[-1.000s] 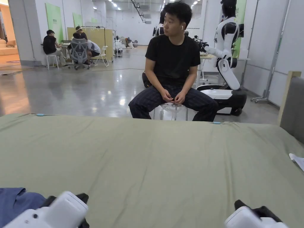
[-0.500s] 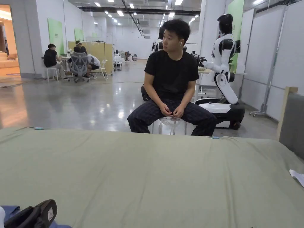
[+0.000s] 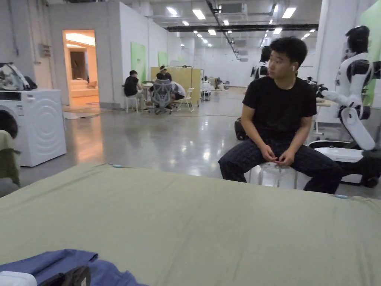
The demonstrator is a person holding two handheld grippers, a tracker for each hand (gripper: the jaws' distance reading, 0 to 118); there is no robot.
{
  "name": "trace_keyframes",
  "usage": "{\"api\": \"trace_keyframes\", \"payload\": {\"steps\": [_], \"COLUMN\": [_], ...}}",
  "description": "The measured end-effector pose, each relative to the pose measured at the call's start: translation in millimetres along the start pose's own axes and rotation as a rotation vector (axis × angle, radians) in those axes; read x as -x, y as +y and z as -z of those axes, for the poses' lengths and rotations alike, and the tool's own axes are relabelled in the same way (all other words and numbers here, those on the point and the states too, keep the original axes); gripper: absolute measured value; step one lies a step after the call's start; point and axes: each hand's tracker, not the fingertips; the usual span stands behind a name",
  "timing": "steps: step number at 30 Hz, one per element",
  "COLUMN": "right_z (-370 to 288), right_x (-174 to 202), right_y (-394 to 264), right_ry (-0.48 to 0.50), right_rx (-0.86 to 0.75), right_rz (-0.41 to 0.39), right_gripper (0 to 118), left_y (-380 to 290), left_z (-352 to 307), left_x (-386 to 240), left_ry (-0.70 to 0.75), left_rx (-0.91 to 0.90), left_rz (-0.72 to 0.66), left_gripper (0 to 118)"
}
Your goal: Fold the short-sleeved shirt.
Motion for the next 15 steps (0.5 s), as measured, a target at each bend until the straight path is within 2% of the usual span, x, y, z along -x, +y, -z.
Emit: {"api": "trace_keyframes", "payload": {"steps": [5,9,10,11,14,15], "right_z": [25,25,24,22,14,12], "right_x": [26,34,35,36,32,30], "right_y": [-1,-8,-10,-12,-21,-23], "right_ry": [0.073,0.115,0.117,0.118,0.118,0.110], "right_rx": [0.015,0.034,0.039,0.045,0.065,0.072], "right_rz": [0.021,0.031,0.018,-0.001,-0.052,-0.059], "right_gripper": [0,0,0,0,0,0], "left_y": [-4,-8,-9,-11,-13,-14], "left_z": [-17,-12,-8,-5,13,25], "left_x": [15,28,31,34,48,56], "left_ry": [0.098,0.090,0.087,0.087,0.069,0.056], "left_rx": [0.033,0.063,0.075,0.075,0.129,0.174], "left_rz": [0.077,0.083,0.096,0.109,0.157,0.170], "left_gripper": [3,4,10,29,50,66]}}
